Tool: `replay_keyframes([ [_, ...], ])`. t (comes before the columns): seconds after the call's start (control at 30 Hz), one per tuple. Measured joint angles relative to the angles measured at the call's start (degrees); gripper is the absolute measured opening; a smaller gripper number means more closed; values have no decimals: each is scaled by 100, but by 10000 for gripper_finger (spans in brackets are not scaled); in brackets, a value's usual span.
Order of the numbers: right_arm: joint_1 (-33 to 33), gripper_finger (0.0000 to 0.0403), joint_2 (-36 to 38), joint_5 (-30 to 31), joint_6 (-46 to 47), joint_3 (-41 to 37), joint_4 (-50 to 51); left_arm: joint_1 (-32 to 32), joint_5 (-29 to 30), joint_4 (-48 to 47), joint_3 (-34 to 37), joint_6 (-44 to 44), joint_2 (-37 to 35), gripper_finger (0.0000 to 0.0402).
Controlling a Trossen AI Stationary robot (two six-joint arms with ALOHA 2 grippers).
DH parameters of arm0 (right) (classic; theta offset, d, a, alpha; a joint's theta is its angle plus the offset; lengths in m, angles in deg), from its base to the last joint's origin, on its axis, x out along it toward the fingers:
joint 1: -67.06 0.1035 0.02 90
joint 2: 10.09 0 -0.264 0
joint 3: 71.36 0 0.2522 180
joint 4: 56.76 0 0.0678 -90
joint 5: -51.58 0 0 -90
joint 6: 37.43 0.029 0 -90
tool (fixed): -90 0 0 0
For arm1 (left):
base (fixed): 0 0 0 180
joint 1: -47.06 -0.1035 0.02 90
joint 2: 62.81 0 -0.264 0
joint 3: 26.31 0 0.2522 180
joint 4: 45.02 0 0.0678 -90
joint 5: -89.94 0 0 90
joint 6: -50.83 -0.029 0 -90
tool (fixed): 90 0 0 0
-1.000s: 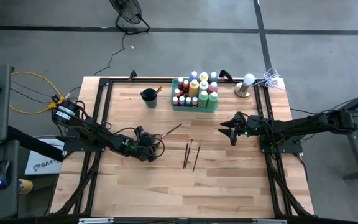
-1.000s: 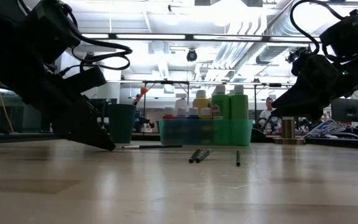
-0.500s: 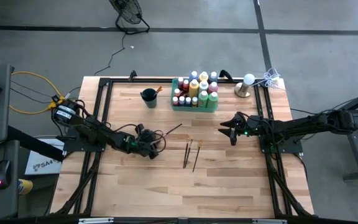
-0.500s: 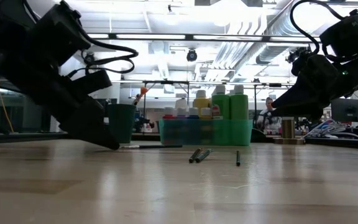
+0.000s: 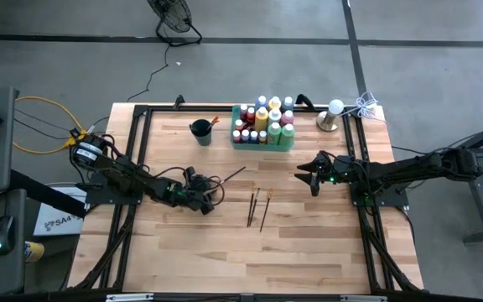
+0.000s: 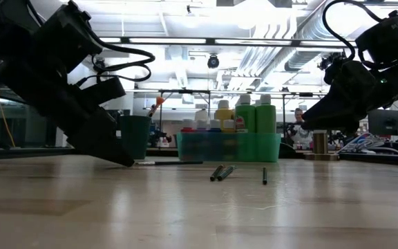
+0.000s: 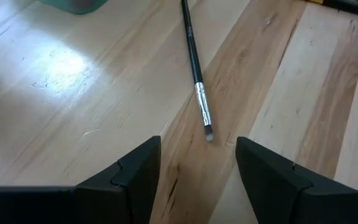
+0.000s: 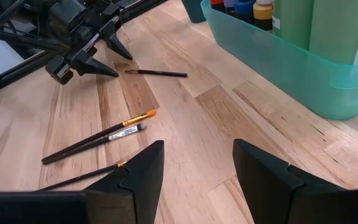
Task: Pick & Place Paint Supplies
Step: Put the silver black paint brush into the blue cup
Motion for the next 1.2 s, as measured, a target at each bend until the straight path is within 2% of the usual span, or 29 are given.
replay_keyframes([
  [0.4,0,185,0,0,0,0,0,-54,-157,108,0,-59,0,207],
  [0.67,0,185,0,0,0,0,0,-352,-606,365,0,-292,4,207],
  [0.9,0,185,0,0,0,0,0,-448,-741,505,-32,-313,171,206],
  [1.07,0,185,0,0,0,0,-7,-448,-796,281,-332,-460,370,204],
  [1.2,0,185,0,0,0,2,0,-444,-828,-37,-528,-462,473,180],
])
